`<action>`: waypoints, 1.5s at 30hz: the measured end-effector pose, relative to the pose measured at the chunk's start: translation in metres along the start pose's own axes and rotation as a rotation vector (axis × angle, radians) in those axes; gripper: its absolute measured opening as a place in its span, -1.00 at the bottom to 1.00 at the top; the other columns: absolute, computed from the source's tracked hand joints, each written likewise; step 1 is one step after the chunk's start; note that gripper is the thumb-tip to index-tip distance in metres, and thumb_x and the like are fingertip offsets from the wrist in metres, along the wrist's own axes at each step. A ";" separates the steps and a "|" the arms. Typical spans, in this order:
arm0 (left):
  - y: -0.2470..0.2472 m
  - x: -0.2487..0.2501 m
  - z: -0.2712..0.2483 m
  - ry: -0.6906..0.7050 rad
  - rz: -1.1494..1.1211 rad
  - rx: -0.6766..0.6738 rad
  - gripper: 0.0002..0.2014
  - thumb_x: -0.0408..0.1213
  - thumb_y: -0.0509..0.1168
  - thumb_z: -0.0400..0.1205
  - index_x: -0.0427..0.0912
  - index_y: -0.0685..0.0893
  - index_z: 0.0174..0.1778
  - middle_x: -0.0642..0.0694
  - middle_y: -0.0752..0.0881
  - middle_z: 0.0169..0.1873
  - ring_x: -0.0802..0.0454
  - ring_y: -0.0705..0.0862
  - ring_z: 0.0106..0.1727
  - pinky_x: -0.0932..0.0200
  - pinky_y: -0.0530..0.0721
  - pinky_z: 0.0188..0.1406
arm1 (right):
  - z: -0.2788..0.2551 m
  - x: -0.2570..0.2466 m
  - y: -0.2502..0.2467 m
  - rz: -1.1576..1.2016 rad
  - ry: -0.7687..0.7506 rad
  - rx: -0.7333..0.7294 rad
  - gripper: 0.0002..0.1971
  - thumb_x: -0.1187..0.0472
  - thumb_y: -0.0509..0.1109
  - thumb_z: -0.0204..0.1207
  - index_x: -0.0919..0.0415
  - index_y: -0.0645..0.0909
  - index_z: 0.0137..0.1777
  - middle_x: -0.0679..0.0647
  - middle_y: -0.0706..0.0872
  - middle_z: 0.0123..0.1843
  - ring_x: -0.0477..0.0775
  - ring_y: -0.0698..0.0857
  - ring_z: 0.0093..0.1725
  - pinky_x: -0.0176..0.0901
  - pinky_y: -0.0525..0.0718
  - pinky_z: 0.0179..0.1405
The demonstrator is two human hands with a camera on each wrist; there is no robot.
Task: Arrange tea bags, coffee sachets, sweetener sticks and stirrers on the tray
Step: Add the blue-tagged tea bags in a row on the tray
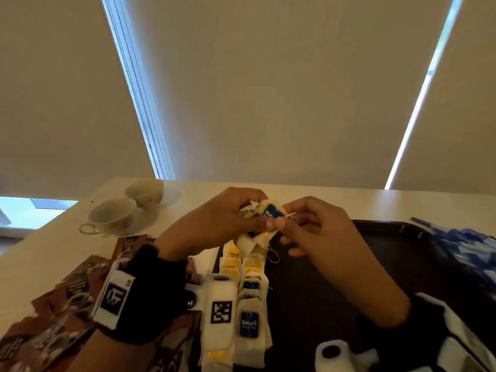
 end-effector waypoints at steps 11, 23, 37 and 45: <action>-0.013 -0.002 -0.017 -0.035 0.040 -0.159 -0.79 -0.16 0.40 0.44 -0.15 0.70 -0.07 0.01 0.74 -0.25 0.15 0.72 -0.24 0.32 0.68 -0.29 | -0.003 0.003 0.011 0.219 0.168 -0.005 -0.98 0.32 0.41 0.48 0.26 0.64 -0.12 0.14 0.74 -0.25 -0.12 0.75 -0.28 -0.26 0.77 -0.27; -0.030 -0.009 -0.023 -0.042 0.037 -0.203 -0.81 -0.33 0.34 0.54 -0.19 0.67 0.07 0.14 0.74 -0.25 0.27 0.70 -0.27 0.42 0.61 -0.31 | -0.002 -0.001 -0.003 0.309 0.199 -0.013 -0.90 0.25 0.34 0.55 0.26 0.64 -0.02 0.05 0.81 -0.26 -0.10 0.77 -0.24 -0.22 0.79 -0.19; -0.057 -0.011 -0.032 -0.060 0.046 0.029 -0.68 -0.21 0.37 0.48 -0.14 0.68 0.15 0.14 0.72 -0.35 0.25 0.70 -0.32 0.38 0.63 -0.46 | -0.043 -0.001 0.010 -0.506 0.249 -0.623 -0.91 0.12 0.42 0.44 -0.08 0.57 -0.14 -0.10 0.76 -0.13 -0.26 0.73 -0.12 -0.32 0.72 -0.06; -0.051 -0.009 -0.028 -0.029 0.100 0.018 -0.75 -0.24 0.36 0.55 -0.09 0.69 0.15 0.26 0.72 -0.34 0.31 0.70 -0.28 0.43 0.62 -0.44 | -0.051 0.017 0.037 -0.356 0.480 -0.763 -0.90 0.23 0.43 0.46 0.06 0.59 -0.08 -0.01 0.74 -0.09 -0.17 0.76 -0.20 -0.39 0.74 -0.20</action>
Point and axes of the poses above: each hand's wrist, its own z-axis towards the middle knuckle, its own y-axis out of the palm, x = y × z, the point moved 2 cm from there along z, towards the middle knuckle
